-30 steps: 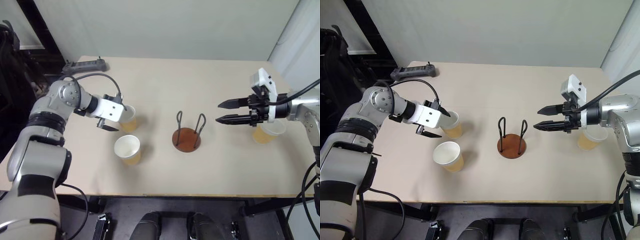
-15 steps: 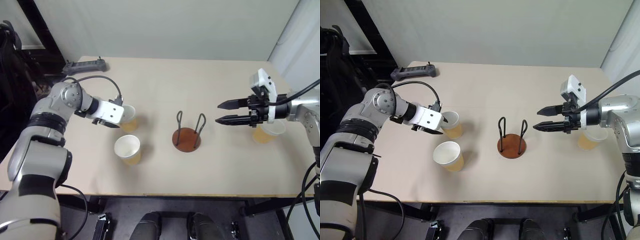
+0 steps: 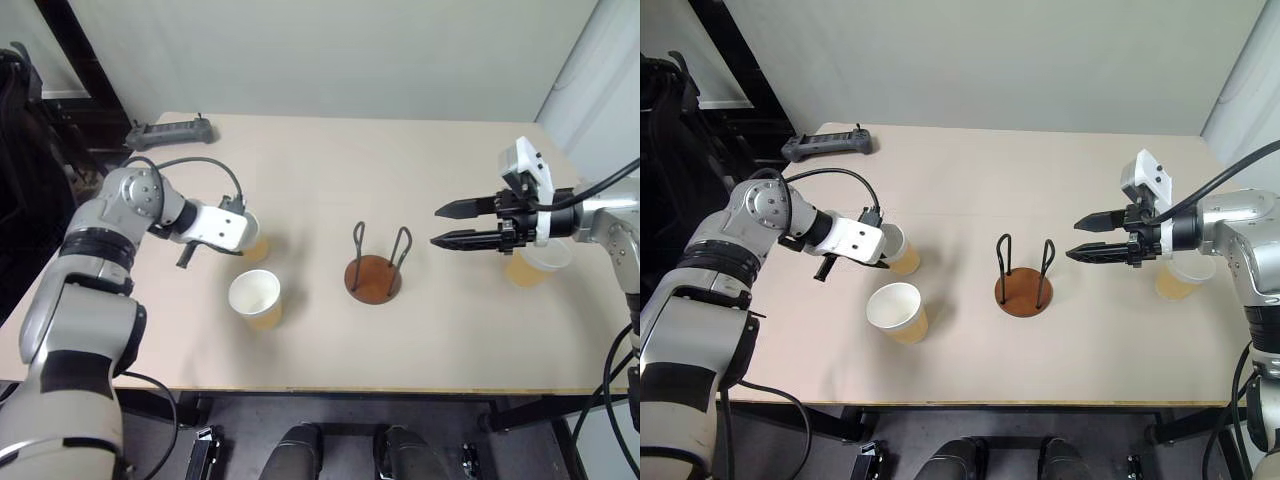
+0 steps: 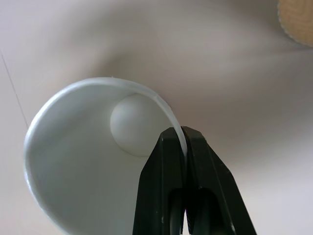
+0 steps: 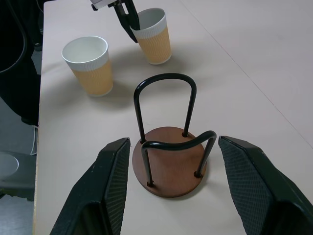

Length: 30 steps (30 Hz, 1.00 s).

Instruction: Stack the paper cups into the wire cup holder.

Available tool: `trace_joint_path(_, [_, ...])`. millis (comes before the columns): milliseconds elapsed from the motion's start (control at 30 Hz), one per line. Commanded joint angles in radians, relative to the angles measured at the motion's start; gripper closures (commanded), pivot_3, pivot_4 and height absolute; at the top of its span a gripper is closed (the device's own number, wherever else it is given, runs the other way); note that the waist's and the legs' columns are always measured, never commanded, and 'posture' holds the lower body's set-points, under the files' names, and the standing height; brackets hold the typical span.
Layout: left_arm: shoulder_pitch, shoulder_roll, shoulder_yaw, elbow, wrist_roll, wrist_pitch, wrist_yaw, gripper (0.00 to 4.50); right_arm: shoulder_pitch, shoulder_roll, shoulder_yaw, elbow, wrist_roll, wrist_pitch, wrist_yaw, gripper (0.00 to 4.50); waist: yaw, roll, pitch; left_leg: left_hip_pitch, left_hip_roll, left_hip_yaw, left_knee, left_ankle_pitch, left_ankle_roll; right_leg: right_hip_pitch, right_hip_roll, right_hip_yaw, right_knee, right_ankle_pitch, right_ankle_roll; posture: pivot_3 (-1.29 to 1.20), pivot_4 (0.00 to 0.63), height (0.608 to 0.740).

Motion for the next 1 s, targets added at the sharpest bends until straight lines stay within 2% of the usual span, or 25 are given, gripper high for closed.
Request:
trace_joint_path(33, [-0.042, 0.022, 0.035, 0.009, -0.024, 0.041, -0.007, 4.47, -0.015, -0.012, -0.027, -0.018, 0.008, -0.009, -0.004, 1.55, 0.000, 0.000, 0.000, 0.000, 0.000, 0.000, 0.000, 0.000, 0.000, 0.000, 0.000, 0.000, 0.000, 0.000, 0.000, 0.00, 0.150, 0.740])
trace_joint_path(300, [-0.118, -0.005, 0.064, 0.025, -0.039, 0.058, 0.010, 4.47, -0.006, -0.015, -0.030, -0.006, 0.001, -0.024, -0.005, 1.55, 0.001, 0.000, 0.000, -0.001, 0.000, 0.000, 0.000, 0.000, 0.000, 0.000, 0.000, 0.000, 0.000, 0.000, 0.000, 0.00, 0.150, 0.740])
trace_joint_path(533, [-0.228, -0.118, 0.153, 0.030, -0.151, 0.136, -0.086, 4.47, -0.001, -0.030, -0.029, 0.021, -0.013, -0.048, 0.006, 1.55, 0.005, 0.000, 0.000, -0.002, -0.001, 0.000, 0.000, 0.000, 0.000, 0.000, -0.001, 0.000, -0.002, 0.001, 0.002, 0.00, 0.150, 0.740])
trace_joint_path(1000, [-0.285, -0.241, 0.151, 0.018, -0.197, 0.114, -0.217, 4.47, 0.030, -0.044, -0.049, 0.001, -0.002, -0.044, -0.015, 1.55, 0.002, 0.000, 0.000, -0.003, 0.000, 0.003, 0.001, -0.003, 0.005, 0.000, -0.001, 0.002, -0.003, -0.002, 0.011, 0.00, 0.150, 0.740])
